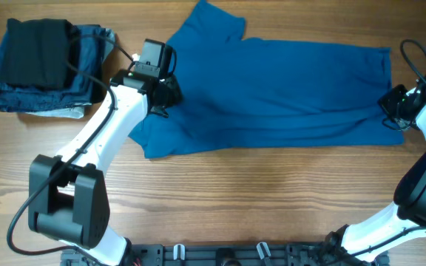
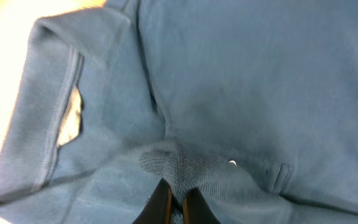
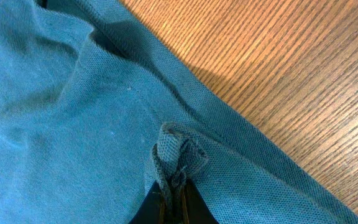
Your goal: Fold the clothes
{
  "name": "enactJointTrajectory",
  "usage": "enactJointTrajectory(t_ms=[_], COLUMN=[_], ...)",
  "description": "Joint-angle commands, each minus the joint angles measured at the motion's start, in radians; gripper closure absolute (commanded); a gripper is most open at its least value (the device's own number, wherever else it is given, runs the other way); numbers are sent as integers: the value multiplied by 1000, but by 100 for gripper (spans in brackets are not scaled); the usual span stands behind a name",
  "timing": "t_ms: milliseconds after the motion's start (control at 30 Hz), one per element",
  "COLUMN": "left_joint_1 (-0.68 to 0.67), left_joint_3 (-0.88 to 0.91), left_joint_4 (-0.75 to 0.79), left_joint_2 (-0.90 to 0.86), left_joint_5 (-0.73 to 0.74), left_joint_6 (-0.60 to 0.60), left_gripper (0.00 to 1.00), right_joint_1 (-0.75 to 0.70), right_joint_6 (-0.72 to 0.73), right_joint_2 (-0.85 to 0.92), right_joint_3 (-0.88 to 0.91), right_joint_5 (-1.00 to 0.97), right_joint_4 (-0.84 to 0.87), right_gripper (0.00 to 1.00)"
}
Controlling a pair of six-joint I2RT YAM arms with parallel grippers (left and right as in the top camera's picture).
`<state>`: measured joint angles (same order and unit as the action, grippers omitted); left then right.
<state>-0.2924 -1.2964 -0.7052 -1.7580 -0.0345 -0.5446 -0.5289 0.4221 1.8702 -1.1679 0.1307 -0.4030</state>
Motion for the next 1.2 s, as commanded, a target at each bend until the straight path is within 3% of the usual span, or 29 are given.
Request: enactJointTrajectory(t_ms=[0,200,533,567,600,667,700,733,767,867,900,933,967,1000,1033,1067,1167], left_joint_1=[10,10,8,8,8,8,8,10,9,9,9,9,9,8,8,9,9], left_joint_3=[-60,-60,-60,-60,-60,-60,-61,-68,-98,-215,-227,-227,-227,-223,-201,-97,-8], left_joint_4=[-32,-21,51,63,67,90,129,151,156,42,-32,-124,-257,-338,-385,-374,-300], left_joint_2=[40,46,-120,-120,-120,-120,-116,-108,-88,16,60,89,100,92,82,47,-14], left_joint_5=[-90,-214,-194,-194,-194,-194,-193,-191,-190,-186,-146,-106,-77,-63,-55,3,60], left_joint_6=[16,14,13,14,14,16,33,49,71,60,33,-13,-65,-75,-75,-74,-73], left_gripper=[96,96,96,95,89,59,38,26,19,14,39,73,96,96,96,96,96], right_joint_1=[2,2,6,9,10,11,11,10,8,8,8,8,8,8,8,8,8], right_joint_6=[4,-3,-4,-4,-5,-52,-91,-114,-129,-216,-215,-216,-210,-208,-208,-208,-211], right_joint_2=[13,13,18,27,32,40,41,39,34,-59,-109,-144,-177,-177,-166,-132,-75], right_joint_3=[-17,-17,-1,-1,-1,-1,-1,-8,-18,-76,-84,-84,-84,-82,-73,-27,13], right_joint_5=[-3,-75,-73,-63,-52,13,58,85,97,133,133,128,82,65,60,-23,-53], right_joint_4=[9,13,74,103,126,199,251,281,283,145,33,-57,-217,-287,-336,-349,-316], right_gripper=[96,96,95,90,78,51,23,5,1,1,0,4,42,73,96,96,96])
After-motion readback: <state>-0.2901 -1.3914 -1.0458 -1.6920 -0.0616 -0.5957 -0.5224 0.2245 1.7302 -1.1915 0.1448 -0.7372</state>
